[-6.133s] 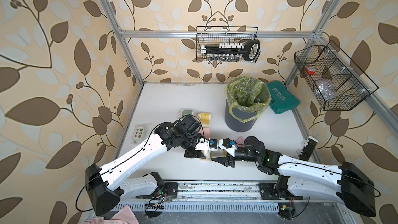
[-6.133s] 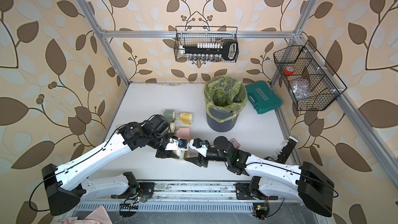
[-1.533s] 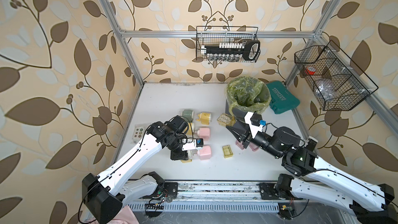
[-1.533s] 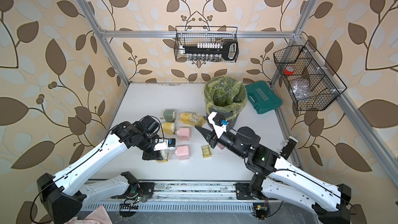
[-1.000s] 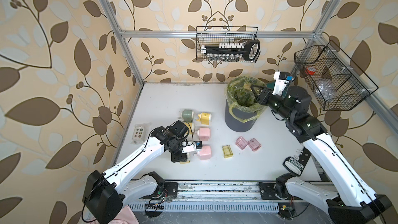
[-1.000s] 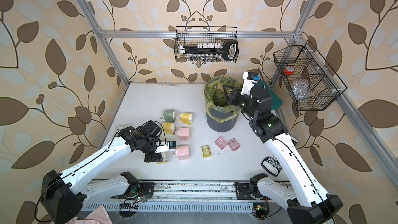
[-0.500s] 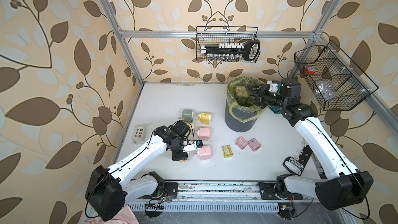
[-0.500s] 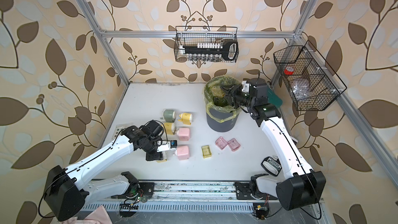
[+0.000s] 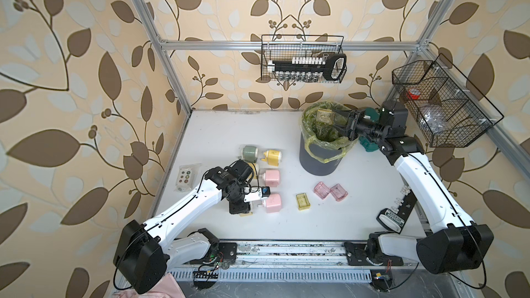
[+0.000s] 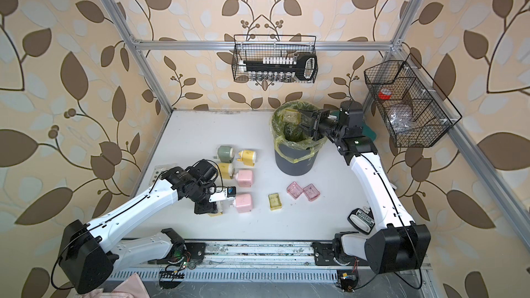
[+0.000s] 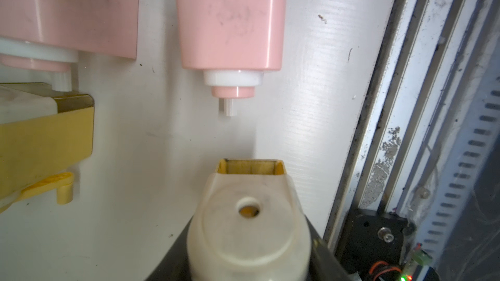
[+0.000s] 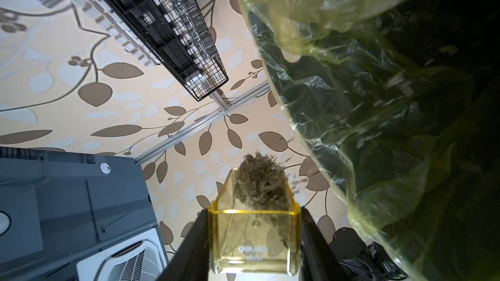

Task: Take out the pencil sharpener tray and clean the shavings
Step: Pour the shavings into the trash bin.

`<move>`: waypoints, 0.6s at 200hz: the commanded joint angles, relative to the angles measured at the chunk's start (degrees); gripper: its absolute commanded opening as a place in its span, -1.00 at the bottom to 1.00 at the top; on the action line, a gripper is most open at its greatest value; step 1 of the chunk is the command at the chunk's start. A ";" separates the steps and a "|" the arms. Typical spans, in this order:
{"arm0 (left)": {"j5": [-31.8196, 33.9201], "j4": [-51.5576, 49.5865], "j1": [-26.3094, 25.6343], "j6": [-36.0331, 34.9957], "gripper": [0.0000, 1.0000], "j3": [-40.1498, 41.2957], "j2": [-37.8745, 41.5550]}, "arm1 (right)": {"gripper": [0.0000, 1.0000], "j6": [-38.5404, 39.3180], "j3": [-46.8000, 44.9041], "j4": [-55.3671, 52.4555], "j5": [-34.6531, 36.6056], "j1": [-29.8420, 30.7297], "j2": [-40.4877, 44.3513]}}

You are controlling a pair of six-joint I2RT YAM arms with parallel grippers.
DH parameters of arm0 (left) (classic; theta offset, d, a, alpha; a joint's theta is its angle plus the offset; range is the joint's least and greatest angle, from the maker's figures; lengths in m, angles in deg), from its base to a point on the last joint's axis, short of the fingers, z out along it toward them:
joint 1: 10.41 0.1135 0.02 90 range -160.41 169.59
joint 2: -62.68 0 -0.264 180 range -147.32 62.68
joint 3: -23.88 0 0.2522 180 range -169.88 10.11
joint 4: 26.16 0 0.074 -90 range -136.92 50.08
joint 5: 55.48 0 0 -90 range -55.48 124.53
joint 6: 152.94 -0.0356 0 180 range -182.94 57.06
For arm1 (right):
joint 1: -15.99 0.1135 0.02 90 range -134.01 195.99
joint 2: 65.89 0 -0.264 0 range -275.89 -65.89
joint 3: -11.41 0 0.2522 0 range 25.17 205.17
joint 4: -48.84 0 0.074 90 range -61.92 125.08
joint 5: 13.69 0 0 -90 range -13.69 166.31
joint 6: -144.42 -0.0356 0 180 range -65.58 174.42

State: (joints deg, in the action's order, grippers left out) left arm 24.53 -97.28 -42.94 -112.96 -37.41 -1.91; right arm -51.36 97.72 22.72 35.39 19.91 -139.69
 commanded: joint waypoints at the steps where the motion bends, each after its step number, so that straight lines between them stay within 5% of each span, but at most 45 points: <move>1: -1.24 -1.26 0.55 -0.96 -1.00 -2.31 0.44 | -1.00 -4.30 0.06 1.71 -2.11 -0.54 0.11; 56: -3.21 -2.03 0.45 -0.08 -1.00 -4.06 -1.81 | -1.00 -11.91 -4.70 11.40 -5.99 -1.12 0.51; 120: -2.88 -2.20 0.28 -0.26 -1.00 -4.95 -2.43 | -1.00 0.73 -2.70 -0.84 -5.14 -2.45 2.99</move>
State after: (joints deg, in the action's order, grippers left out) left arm 23.04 -98.20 -42.94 -112.92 -39.97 -4.19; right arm -56.56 94.21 26.81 31.74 18.42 -137.25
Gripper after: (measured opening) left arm 0.490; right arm 0.412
